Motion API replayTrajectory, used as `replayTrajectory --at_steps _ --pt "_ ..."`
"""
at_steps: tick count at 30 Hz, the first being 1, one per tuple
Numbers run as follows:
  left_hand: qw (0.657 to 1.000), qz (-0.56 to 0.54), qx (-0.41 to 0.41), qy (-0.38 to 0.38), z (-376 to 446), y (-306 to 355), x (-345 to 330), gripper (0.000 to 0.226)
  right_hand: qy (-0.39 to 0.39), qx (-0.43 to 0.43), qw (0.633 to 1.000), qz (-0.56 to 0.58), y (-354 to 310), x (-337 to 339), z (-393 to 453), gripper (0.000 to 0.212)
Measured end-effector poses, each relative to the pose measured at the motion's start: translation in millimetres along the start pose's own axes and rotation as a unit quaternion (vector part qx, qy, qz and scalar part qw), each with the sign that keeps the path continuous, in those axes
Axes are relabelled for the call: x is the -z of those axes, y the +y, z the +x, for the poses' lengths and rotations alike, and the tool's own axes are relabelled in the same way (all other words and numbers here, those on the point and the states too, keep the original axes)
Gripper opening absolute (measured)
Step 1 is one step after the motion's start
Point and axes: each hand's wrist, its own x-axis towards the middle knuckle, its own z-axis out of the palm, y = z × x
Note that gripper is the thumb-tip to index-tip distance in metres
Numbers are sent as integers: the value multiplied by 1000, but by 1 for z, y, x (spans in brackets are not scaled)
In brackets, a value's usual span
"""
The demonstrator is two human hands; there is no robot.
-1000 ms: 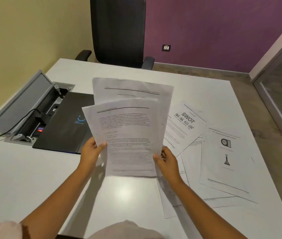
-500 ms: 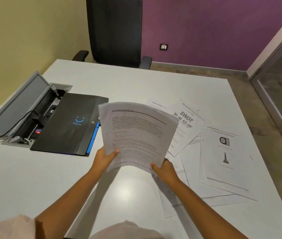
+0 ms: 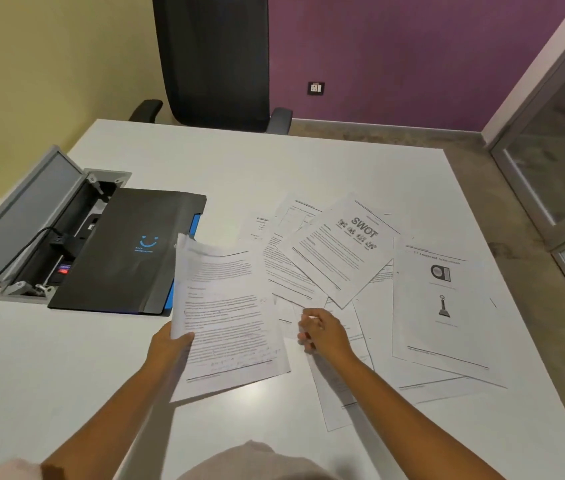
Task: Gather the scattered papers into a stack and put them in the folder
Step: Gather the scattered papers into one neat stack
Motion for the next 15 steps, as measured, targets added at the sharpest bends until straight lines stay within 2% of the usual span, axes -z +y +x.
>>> replayTrajectory --at_steps 2,5,7,11,15 --pt "999 28 -12 13 5 -3 4 27 40 -16 999 31 2 10 7 22" --pt "997 58 -16 57 12 -2 5 53 95 -38 991 82 3 29 17 25" --pt "995 71 -24 68 16 0 3 62 114 -40 989 89 5 40 25 26" --pt "991 113 -34 66 23 3 -1 62 131 -29 989 60 6 54 38 27" --pt "981 171 -74 57 29 11 -6 61 141 -52 984 98 3 65 50 27"
